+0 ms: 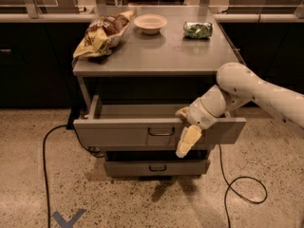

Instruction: Open top drawer

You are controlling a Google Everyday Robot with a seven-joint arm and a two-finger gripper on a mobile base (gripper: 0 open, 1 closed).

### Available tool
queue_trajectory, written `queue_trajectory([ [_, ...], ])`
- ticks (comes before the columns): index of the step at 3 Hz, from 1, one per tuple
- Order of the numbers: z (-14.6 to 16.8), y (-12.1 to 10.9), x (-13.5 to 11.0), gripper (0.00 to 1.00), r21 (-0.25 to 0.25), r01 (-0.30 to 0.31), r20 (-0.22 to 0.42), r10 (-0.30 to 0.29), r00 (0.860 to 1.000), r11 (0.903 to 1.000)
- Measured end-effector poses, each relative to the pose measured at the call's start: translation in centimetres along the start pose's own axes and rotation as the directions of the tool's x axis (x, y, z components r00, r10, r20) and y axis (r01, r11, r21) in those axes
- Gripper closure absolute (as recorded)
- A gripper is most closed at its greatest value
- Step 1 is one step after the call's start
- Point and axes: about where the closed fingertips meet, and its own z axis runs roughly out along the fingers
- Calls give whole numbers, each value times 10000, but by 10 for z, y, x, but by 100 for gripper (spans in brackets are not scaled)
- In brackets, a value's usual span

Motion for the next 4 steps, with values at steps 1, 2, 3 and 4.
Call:
queue_trajectory([
  [1, -26, 48, 24, 0, 249, -86, 24, 86, 10000, 9997],
  [2, -26, 48, 24, 0, 249, -87, 24, 86, 10000, 9997],
  [3, -17, 63, 31, 0, 185, -213, -6, 213, 9998, 9996],
  [4, -15, 80, 32, 0, 61, -437, 96, 436, 9990, 9990],
])
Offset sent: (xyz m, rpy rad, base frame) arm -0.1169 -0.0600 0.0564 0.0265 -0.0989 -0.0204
